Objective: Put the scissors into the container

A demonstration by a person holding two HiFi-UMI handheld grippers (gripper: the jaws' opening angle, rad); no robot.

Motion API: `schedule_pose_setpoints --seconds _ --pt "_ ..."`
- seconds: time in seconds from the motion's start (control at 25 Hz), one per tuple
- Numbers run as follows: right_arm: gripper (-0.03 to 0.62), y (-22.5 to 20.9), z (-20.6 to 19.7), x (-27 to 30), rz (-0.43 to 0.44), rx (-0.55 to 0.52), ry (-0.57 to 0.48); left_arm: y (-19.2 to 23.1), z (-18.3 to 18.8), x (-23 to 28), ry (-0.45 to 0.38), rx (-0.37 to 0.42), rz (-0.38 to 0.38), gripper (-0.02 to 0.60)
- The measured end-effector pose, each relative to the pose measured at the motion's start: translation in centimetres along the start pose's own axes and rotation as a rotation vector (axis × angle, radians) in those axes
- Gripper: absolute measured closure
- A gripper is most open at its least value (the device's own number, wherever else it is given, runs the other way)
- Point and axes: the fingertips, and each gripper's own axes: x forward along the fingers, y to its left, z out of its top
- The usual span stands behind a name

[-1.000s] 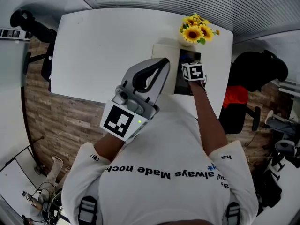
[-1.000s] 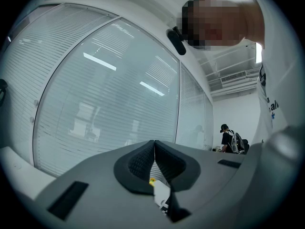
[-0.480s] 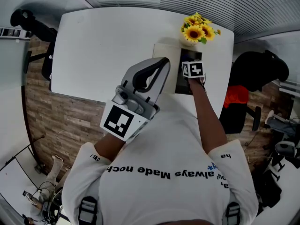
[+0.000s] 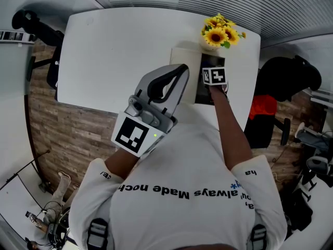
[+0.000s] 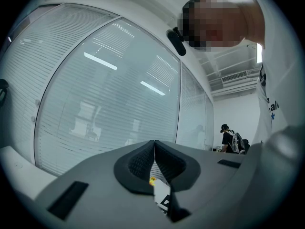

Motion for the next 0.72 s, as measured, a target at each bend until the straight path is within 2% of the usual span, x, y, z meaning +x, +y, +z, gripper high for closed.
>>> schedule_pose_setpoints --seconds 0.44,0.72 --pt "0.499 0.0 0.1 0.3 0.003 0.006 0.004 -0.1 0.0 0.0 0.001 0.005 -0.005 0.561" --pt "0.502 0.2 1.0 -0.8 0.002 0.008 -0.05 -0.1 0.0 -0.2 -0.001 0.007 -0.004 0.561"
